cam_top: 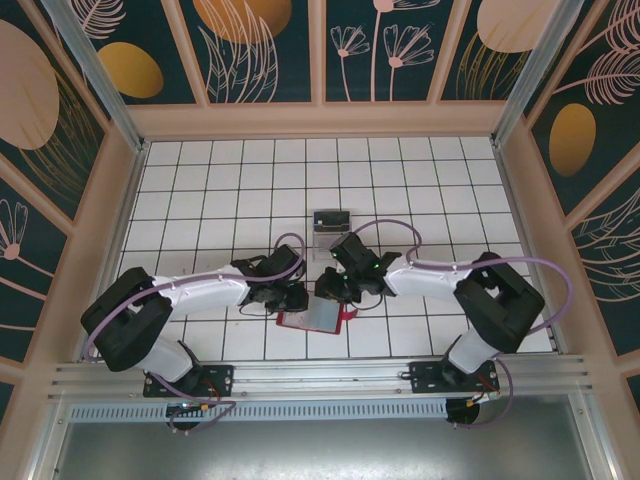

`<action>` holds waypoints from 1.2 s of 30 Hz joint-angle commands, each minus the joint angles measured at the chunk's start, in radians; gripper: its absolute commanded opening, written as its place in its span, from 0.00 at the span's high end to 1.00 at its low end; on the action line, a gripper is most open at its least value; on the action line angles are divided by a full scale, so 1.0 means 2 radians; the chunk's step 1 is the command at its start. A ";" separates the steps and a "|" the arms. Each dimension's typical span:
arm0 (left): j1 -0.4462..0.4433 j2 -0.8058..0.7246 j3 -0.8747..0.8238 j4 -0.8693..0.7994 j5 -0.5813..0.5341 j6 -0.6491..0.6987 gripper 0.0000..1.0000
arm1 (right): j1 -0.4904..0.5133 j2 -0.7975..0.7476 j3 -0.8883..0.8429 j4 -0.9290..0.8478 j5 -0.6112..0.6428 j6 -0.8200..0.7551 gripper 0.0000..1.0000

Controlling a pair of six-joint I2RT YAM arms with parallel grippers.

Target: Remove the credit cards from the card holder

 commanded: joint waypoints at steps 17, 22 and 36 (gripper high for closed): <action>-0.013 0.028 0.039 0.046 0.071 0.001 0.80 | -0.040 -0.105 -0.028 -0.035 0.044 -0.004 0.71; -0.021 0.047 0.047 0.056 0.078 -0.003 0.81 | -0.040 -0.110 -0.034 -0.037 0.048 -0.001 0.71; -0.015 0.028 0.051 -0.002 0.009 0.012 0.81 | -0.026 -0.107 -0.035 -0.015 0.025 0.004 0.72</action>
